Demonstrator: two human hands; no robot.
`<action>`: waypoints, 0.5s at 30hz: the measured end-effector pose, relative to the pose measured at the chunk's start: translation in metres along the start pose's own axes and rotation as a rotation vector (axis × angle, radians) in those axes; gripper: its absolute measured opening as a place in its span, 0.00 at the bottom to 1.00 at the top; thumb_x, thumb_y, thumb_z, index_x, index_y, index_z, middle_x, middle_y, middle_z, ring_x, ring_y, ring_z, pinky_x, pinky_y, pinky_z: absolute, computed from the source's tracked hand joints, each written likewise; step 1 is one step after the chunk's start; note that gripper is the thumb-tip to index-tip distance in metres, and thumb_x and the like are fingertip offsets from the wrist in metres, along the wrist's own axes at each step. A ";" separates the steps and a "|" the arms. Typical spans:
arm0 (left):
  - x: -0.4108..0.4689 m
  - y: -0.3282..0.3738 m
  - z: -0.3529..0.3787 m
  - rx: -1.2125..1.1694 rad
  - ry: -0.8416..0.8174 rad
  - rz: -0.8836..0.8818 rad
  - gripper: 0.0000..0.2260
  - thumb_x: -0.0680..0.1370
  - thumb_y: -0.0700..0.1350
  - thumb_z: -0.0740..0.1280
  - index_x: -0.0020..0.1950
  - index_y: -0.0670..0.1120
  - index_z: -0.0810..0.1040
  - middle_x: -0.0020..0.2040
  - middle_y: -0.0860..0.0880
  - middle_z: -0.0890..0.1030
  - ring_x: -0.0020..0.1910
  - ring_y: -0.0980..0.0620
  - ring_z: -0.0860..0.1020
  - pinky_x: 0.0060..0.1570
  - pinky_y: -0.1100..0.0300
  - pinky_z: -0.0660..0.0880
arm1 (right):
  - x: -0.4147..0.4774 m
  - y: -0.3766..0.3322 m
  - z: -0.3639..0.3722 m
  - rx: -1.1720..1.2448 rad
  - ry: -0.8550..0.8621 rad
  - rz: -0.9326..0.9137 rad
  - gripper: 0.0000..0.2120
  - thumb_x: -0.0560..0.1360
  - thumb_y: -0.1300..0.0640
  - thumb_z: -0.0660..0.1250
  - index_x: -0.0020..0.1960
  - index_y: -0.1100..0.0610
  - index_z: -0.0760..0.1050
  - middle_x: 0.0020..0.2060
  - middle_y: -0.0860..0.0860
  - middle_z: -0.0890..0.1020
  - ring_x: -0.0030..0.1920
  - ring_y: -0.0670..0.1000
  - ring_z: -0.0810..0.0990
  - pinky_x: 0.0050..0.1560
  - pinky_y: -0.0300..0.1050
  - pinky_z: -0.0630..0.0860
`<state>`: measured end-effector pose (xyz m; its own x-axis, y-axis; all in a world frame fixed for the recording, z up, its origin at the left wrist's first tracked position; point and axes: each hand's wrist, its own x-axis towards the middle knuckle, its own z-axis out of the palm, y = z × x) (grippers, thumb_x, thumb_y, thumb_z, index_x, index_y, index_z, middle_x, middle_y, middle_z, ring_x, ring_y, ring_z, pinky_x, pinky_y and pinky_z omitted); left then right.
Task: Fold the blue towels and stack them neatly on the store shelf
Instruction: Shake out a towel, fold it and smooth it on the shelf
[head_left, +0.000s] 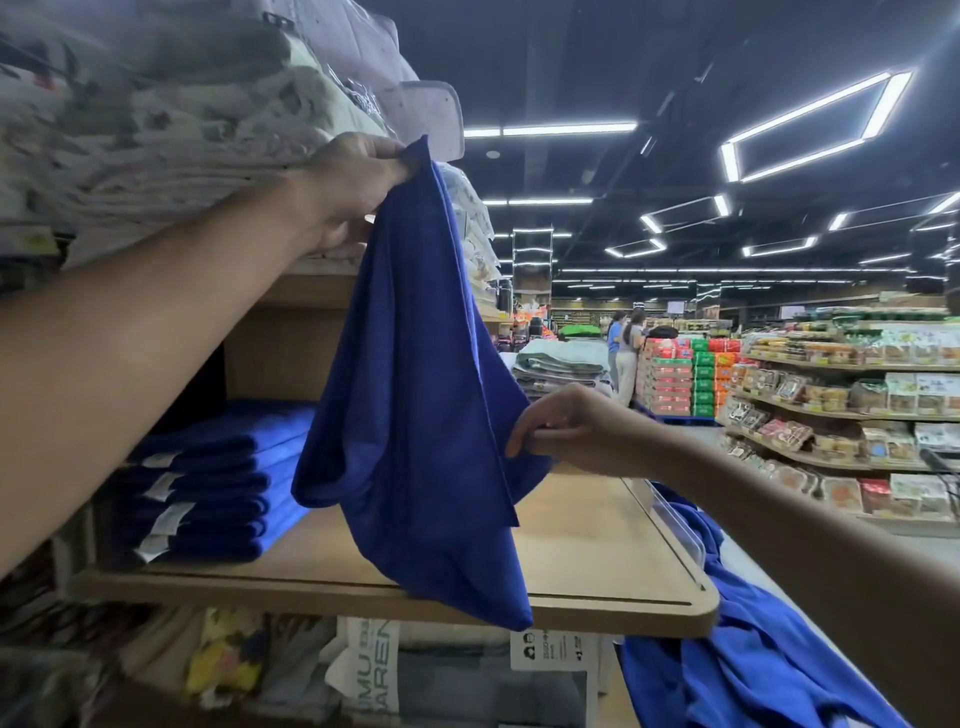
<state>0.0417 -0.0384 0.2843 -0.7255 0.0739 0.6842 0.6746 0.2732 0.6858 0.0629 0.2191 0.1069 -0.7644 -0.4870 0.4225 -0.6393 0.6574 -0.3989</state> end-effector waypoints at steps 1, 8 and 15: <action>0.000 -0.001 0.001 0.012 0.006 0.005 0.13 0.78 0.59 0.70 0.48 0.51 0.84 0.41 0.55 0.85 0.33 0.59 0.81 0.30 0.65 0.76 | -0.006 -0.005 0.009 0.057 0.034 -0.004 0.08 0.76 0.51 0.68 0.44 0.50 0.86 0.39 0.46 0.85 0.39 0.47 0.79 0.41 0.45 0.74; -0.002 -0.005 0.001 0.066 0.008 0.035 0.17 0.78 0.60 0.70 0.54 0.47 0.84 0.43 0.53 0.86 0.35 0.59 0.82 0.29 0.65 0.75 | -0.034 -0.021 0.053 -0.109 0.281 -0.044 0.09 0.69 0.42 0.74 0.36 0.42 0.76 0.37 0.37 0.81 0.40 0.39 0.78 0.35 0.32 0.70; -0.031 -0.008 -0.027 -0.034 0.059 0.106 0.12 0.79 0.57 0.70 0.48 0.49 0.84 0.45 0.53 0.86 0.39 0.58 0.83 0.36 0.62 0.79 | -0.033 0.006 -0.018 0.012 0.446 0.018 0.09 0.74 0.62 0.70 0.39 0.49 0.78 0.33 0.45 0.79 0.32 0.40 0.75 0.35 0.39 0.72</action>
<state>0.0627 -0.0693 0.2643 -0.6416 0.0434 0.7659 0.7518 0.2339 0.6165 0.0858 0.2493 0.1053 -0.6666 -0.1783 0.7238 -0.6291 0.6554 -0.4180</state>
